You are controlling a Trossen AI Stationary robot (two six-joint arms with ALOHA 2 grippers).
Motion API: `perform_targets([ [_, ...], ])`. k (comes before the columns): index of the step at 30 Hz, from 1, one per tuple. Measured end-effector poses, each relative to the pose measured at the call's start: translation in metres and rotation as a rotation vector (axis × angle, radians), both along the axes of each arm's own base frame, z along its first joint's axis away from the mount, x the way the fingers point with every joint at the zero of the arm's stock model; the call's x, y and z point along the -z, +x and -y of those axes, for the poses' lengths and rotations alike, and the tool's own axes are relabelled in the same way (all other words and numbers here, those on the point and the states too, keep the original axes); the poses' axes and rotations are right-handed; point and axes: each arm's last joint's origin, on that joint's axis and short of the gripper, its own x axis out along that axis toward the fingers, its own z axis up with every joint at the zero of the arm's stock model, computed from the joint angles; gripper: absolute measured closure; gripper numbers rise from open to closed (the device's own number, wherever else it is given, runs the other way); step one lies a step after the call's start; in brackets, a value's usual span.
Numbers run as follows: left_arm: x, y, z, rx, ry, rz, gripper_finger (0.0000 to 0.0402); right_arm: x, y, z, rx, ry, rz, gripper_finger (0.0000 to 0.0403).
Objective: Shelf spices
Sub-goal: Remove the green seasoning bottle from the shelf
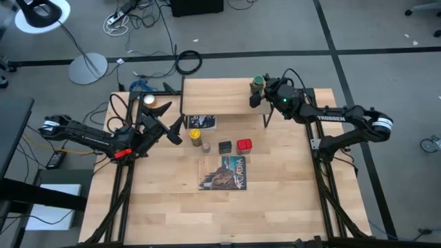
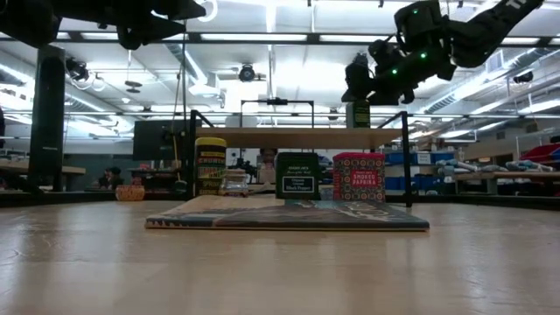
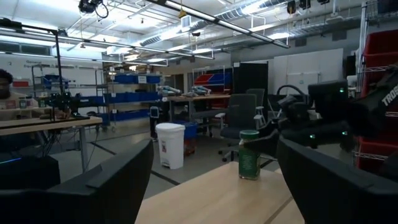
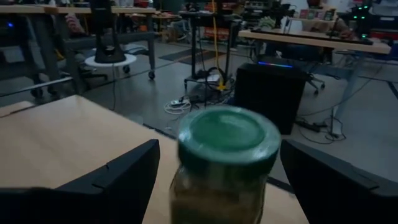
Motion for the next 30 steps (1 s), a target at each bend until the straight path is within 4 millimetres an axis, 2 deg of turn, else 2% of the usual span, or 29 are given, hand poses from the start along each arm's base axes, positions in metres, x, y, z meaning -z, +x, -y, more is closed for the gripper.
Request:
perform_targets([
  [7,0.0,0.0,0.0,0.0,0.0,-0.004,0.0053,-0.002,-0.005,0.009,0.031,0.035,0.055,0.0097],
  [11,0.0,0.0,0.0,0.0,0.0,-0.003,0.0053,0.002,-0.006,0.012,-0.009,0.093,0.072,0.0135],
  [16,0.0,0.0,0.0,0.0,0.0,-0.003,0.0053,0.003,-0.006,0.013,-0.061,0.121,0.082,0.0206],
  [19,0.0,0.0,0.0,0.0,0.0,-0.003,0.0053,0.002,-0.005,0.011,-0.087,0.126,0.086,0.0207],
  [24,0.0,0.0,0.0,0.0,0.0,-0.003,0.0053,-0.001,0.001,-0.002,-0.166,0.144,0.102,0.0207],
  [30,0.0,0.0,0.0,0.0,0.0,-0.003,0.0053,-0.014,0.0,-0.033,-0.256,0.161,0.11,0.0208],
])
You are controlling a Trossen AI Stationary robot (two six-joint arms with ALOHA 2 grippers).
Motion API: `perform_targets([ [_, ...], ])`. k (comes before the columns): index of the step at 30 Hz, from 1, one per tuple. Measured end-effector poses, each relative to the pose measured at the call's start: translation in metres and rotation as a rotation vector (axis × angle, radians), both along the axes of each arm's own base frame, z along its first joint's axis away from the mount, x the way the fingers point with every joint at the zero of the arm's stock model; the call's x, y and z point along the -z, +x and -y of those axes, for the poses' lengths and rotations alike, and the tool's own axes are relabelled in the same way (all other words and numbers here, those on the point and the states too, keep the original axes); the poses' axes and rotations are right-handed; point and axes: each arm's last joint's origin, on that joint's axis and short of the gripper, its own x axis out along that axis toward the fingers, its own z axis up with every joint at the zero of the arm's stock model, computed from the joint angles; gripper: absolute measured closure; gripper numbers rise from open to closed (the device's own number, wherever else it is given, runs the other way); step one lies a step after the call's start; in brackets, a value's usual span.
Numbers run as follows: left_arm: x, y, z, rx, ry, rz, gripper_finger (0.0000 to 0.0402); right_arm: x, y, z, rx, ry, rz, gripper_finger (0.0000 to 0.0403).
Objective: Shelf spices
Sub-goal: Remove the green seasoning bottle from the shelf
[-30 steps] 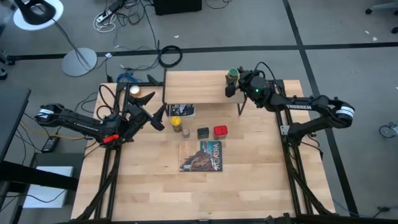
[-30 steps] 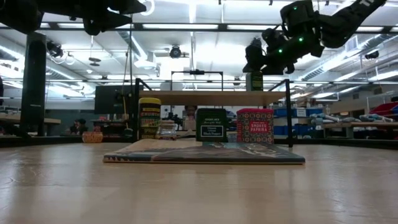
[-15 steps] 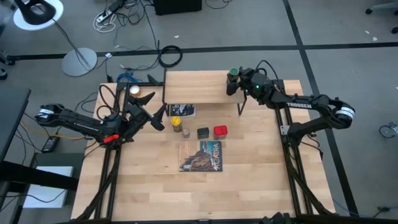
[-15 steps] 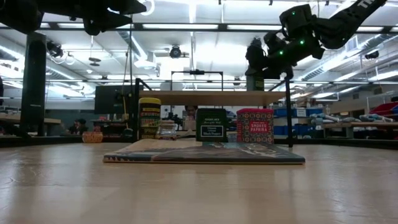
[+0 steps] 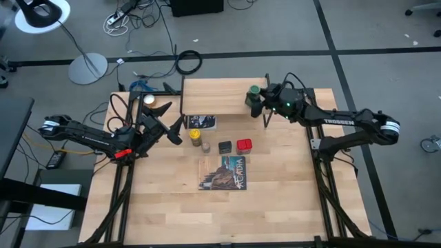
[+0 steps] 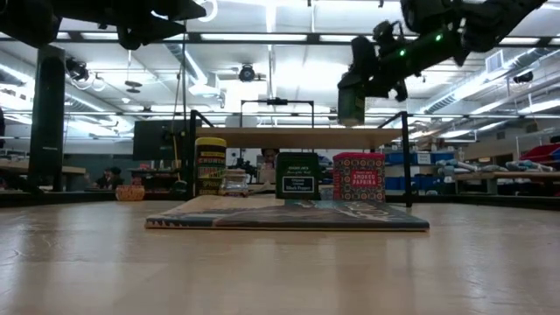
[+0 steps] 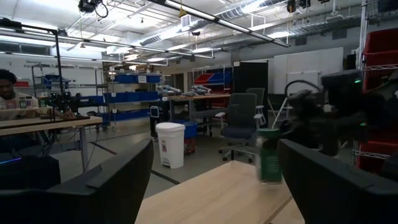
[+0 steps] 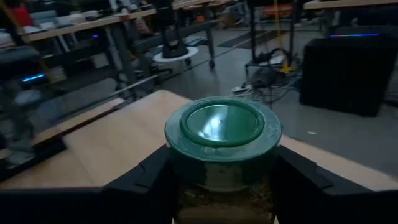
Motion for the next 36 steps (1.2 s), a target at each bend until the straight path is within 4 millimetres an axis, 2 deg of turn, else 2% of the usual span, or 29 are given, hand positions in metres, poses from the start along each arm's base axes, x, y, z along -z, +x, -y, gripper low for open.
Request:
perform_targets([
  [4,0.001,0.0,0.0,0.0,0.001,-0.008,0.0053,-0.012,-0.006,-0.031,-0.01,-0.018,-0.016,0.0207],
  [10,0.003,0.001,0.0,-0.013,-0.001,-0.032,0.0053,-0.033,-0.025,-0.08,0.058,-0.146,-0.052,0.0207],
  [15,0.004,0.001,0.0,-0.021,-0.002,-0.049,0.0053,-0.03,-0.038,-0.109,0.1,-0.101,-0.067,0.0207],
  [19,0.006,0.002,0.0,-0.037,-0.006,-0.068,0.0053,-0.012,-0.041,-0.131,0.195,-0.048,-0.084,0.0208],
  [25,0.007,0.002,-0.001,-0.041,-0.005,-0.082,0.0053,0.033,-0.037,-0.153,0.255,0.071,0.015,0.0207],
  [30,0.007,0.002,-0.001,-0.042,-0.005,-0.084,0.0053,0.069,-0.032,-0.155,0.281,0.141,-0.007,0.0208],
  [36,0.007,0.002,-0.001,-0.042,-0.005,-0.085,0.0053,0.102,-0.026,-0.153,0.329,0.154,-0.065,0.0208],
])
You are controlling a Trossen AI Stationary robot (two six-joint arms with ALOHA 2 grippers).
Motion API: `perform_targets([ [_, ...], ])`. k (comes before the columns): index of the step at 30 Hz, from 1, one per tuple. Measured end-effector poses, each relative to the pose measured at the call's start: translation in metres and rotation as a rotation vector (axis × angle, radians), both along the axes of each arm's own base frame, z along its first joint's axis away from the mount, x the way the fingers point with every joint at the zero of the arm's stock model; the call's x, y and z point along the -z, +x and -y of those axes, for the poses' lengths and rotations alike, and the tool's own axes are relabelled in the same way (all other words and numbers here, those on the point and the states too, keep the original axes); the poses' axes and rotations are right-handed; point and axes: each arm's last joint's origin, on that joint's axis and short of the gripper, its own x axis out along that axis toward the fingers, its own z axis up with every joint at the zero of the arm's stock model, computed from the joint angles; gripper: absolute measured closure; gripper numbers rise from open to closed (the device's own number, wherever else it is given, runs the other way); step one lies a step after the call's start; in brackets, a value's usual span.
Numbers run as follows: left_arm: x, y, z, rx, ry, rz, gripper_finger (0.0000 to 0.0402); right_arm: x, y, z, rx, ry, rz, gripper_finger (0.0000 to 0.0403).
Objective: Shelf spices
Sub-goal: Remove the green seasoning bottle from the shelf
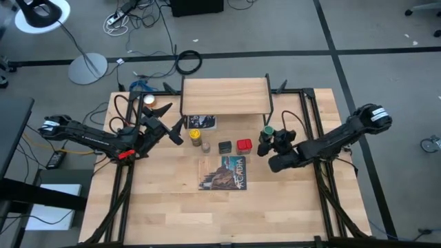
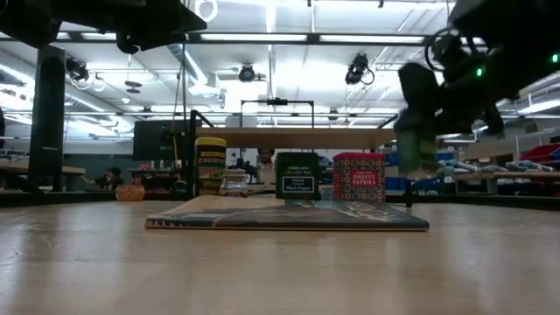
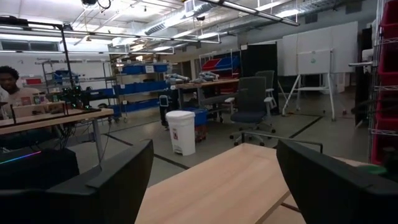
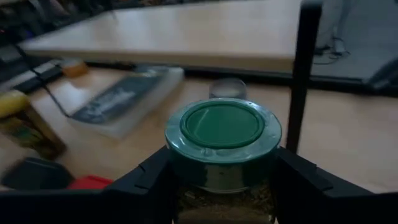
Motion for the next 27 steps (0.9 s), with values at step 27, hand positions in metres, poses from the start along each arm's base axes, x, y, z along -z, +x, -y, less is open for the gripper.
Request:
perform_targets([
  [27,0.001,0.001,0.0,0.001,-0.002,-0.013,0.0053,0.052,0.009,-0.002,0.106,0.037,0.012,0.0171],
])
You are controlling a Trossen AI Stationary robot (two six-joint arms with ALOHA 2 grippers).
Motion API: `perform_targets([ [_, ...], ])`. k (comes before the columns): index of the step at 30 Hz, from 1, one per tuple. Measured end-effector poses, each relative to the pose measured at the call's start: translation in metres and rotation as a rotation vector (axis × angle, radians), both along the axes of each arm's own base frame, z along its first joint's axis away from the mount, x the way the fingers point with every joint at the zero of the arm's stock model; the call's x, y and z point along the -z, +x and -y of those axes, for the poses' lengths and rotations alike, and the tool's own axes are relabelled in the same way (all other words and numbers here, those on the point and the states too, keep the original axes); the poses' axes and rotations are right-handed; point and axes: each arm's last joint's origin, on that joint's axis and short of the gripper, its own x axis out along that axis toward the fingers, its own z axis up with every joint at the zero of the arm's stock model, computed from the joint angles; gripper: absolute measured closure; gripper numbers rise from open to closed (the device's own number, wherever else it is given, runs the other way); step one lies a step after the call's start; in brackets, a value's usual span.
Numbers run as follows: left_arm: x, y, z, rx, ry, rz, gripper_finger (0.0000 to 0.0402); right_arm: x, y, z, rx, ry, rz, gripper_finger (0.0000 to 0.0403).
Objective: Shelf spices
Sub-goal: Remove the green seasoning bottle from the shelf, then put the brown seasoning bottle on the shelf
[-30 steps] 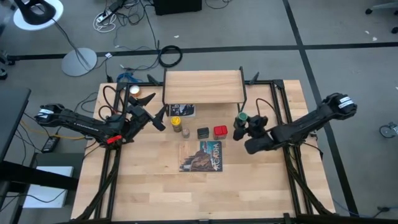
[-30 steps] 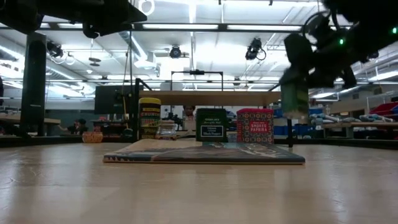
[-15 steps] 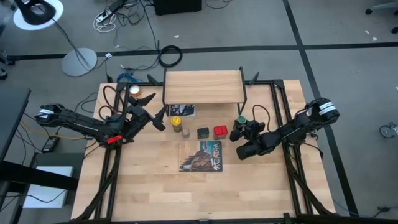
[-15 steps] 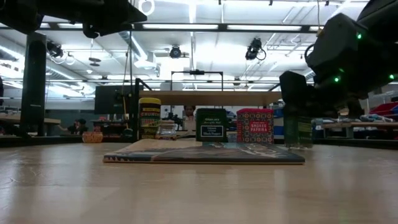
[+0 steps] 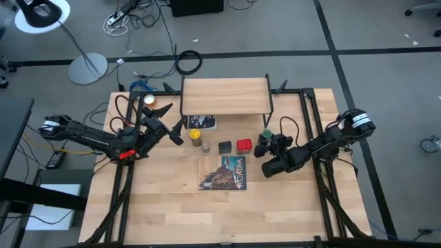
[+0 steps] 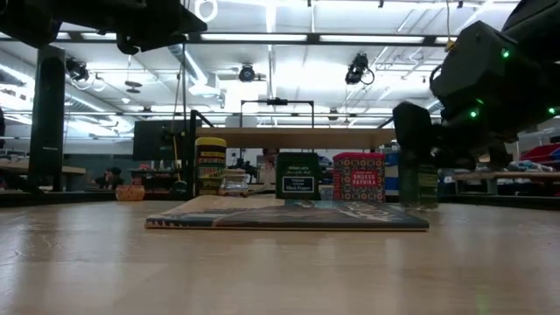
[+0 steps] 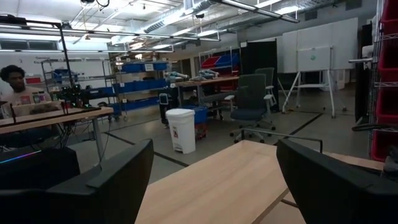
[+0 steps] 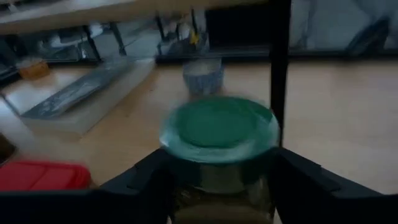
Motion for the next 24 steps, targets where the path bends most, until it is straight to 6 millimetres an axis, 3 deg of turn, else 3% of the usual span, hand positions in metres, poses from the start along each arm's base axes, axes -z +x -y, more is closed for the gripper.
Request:
perform_targets([
  [4,0.0,0.0,0.0,0.001,-0.002,0.001,0.0053,0.001,0.003,-0.002,-0.036,0.042,-0.017,0.0121],
  [8,0.0,0.0,0.0,0.001,-0.002,0.001,0.0053,-0.002,0.01,-0.005,-0.085,0.036,-0.015,0.0107],
  [16,0.0,0.0,0.0,0.001,-0.002,0.001,0.0053,-0.029,0.023,-0.007,-0.164,-0.082,-0.017,0.0128],
  [24,0.0,0.0,0.0,0.001,-0.002,0.002,0.0053,-0.061,0.021,-0.003,-0.209,-0.17,-0.044,0.0151],
])
